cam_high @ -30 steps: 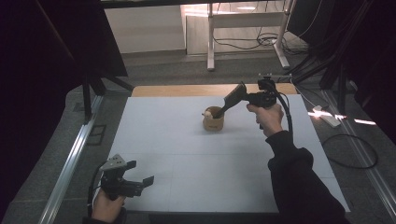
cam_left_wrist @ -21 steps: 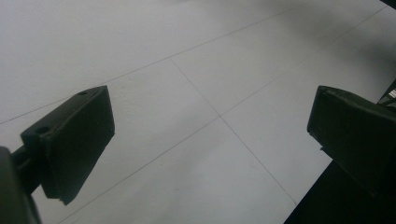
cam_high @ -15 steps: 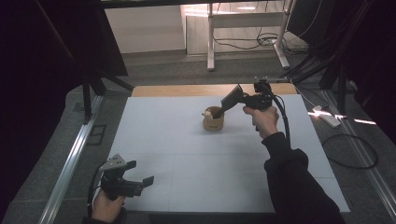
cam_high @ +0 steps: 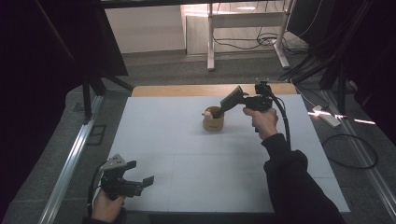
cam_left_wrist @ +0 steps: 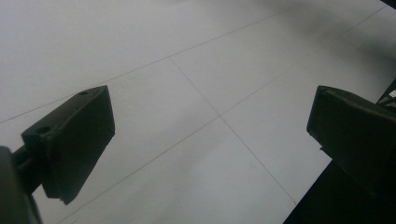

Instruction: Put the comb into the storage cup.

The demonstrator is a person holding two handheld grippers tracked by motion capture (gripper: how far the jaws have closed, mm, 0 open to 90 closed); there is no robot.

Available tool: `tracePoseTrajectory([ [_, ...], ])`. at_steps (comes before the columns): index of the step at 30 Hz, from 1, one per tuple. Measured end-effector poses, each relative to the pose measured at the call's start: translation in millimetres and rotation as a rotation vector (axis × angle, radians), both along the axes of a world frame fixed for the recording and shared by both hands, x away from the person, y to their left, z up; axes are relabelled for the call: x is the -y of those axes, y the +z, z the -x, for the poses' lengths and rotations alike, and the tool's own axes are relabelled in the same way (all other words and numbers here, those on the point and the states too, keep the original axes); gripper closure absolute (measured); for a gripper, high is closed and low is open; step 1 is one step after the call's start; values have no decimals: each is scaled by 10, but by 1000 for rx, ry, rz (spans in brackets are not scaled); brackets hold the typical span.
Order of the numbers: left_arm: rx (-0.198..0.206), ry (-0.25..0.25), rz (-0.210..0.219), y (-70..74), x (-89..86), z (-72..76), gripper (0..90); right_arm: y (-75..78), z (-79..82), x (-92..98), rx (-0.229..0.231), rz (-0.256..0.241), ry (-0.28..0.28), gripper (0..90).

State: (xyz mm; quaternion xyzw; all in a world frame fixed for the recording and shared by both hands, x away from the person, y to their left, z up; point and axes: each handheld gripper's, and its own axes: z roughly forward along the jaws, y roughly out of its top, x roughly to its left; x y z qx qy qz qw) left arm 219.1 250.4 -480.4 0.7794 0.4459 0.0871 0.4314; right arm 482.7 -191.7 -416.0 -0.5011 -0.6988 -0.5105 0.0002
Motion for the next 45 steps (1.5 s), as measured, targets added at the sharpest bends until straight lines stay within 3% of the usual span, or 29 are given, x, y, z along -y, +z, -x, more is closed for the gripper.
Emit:
tracePoseTrajectory([
  [7,-1,1,-1,-1,3,-3,16,-74,-24,91,-34,-34,-22,837],
  [14,-3,1,0,-1,1,-4,18,-107,-25,113,-41,-17,-31,808],
  [19,-4,1,2,-2,-2,-4,18,-101,-10,77,-17,16,-36,731],
  [30,-5,0,1,-2,0,-6,19,-60,26,58,15,31,-24,520],
  [35,-6,-1,0,-3,1,-7,20,-29,60,37,35,61,-7,448],
  [39,-7,-1,1,-3,1,-8,20,-4,104,9,58,115,24,424],
  [45,-7,-1,2,-3,1,-8,20,-4,160,-12,45,156,42,343],
])
